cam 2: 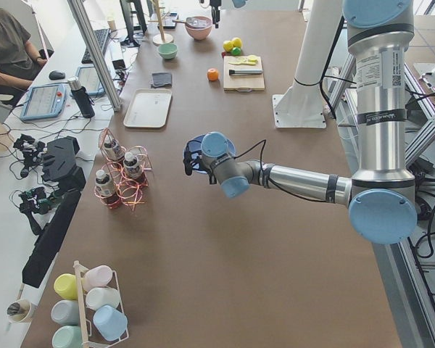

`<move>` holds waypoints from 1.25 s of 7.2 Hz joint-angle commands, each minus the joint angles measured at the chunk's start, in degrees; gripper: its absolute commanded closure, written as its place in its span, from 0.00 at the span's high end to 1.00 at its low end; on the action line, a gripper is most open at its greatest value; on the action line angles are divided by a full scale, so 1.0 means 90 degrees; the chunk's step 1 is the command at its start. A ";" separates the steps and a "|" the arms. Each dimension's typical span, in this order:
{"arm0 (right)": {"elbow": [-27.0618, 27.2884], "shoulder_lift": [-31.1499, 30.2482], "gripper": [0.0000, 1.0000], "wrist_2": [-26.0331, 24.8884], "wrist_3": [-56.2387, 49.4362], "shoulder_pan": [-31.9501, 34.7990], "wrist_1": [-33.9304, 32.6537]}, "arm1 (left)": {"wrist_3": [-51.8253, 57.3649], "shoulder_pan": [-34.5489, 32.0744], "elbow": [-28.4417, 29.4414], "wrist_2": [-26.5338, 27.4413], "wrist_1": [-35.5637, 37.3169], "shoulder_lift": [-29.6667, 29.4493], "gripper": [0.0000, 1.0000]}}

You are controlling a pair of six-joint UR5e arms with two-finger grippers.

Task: Pick orange to plate
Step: 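Push the blue plate inward with the left gripper while the right reaches for the orange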

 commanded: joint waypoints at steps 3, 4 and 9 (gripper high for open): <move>0.0153 0.1323 1.00 -0.1123 0.2732 -0.1751 0.0015 | -0.2299 0.2259 -0.0135 0.2291 0.1311 -0.2131 0.00; 0.0133 0.1538 1.00 -0.1532 0.3017 -0.2150 -0.0024 | -0.2532 0.2707 -0.0116 0.2751 0.1744 -0.2504 0.00; 0.0065 0.1978 1.00 -0.2569 0.3508 -0.3140 -0.0646 | -0.2876 0.3668 0.0207 0.3791 0.2315 -0.3426 0.00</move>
